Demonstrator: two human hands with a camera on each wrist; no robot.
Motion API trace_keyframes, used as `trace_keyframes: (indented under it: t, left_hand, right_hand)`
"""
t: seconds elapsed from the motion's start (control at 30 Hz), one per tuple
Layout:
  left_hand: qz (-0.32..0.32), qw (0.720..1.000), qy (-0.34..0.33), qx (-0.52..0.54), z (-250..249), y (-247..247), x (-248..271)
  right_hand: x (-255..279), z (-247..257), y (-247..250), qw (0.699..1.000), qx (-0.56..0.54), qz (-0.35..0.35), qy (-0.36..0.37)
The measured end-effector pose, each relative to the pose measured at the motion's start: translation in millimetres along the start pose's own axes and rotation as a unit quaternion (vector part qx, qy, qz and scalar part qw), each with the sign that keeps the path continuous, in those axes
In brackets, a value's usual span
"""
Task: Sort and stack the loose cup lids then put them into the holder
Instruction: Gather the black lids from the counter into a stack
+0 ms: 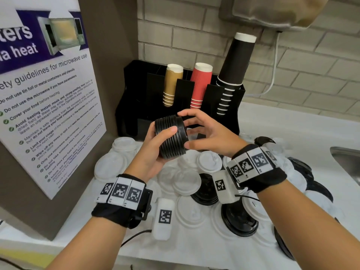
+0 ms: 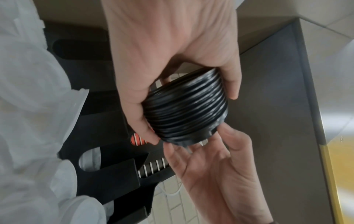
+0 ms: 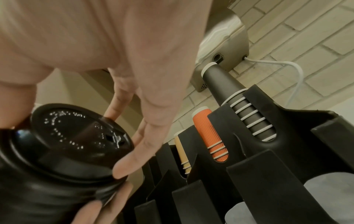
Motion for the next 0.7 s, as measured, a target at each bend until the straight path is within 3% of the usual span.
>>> trace_keyframes:
  t: [0.17, 0.27, 0.37, 0.47, 0.57, 0.7]
  left_hand:
    - [-0.008, 0.998, 0.044, 0.038, 5, -1, -1]
    - [-0.001, 0.992, 0.064, 0.106, 6, 0, -5]
    - [0.017, 0.983, 0.066, 0.172, 3, 1, -7]
    - [0.027, 0.973, 0.062, 0.220, 1, -1, -7]
    - [0.029, 0.969, 0.067, 0.234, 3, -4, -7]
    - [0.055, 0.972, 0.074, 0.217, 5, -6, -7]
  right_hand:
    - [-1, -2, 7, 1.000, -0.006, 0.002, -0.023]
    - [5, -18, 15, 0.988, 0.129, 0.039, -0.074]
    - [26, -54, 8, 0.907, 0.349, 0.163, -0.168]
    - [44, -76, -9, 0.844, 0.455, 0.221, -0.179]
    - [47, -83, -19, 0.821, 0.509, 0.215, -0.146]
    - [49, -86, -29, 0.817, 0.518, 0.216, -0.131]
Point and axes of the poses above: each hand's wrist, its own x-axis away from the middle knuckle, its own y-axis out of the back of the hand, z = x × y, the point moved 7 cm from there along -x, towards the middle knuckle, and after that the axes turned 9 degrees about -z, right-handed, at the moved point
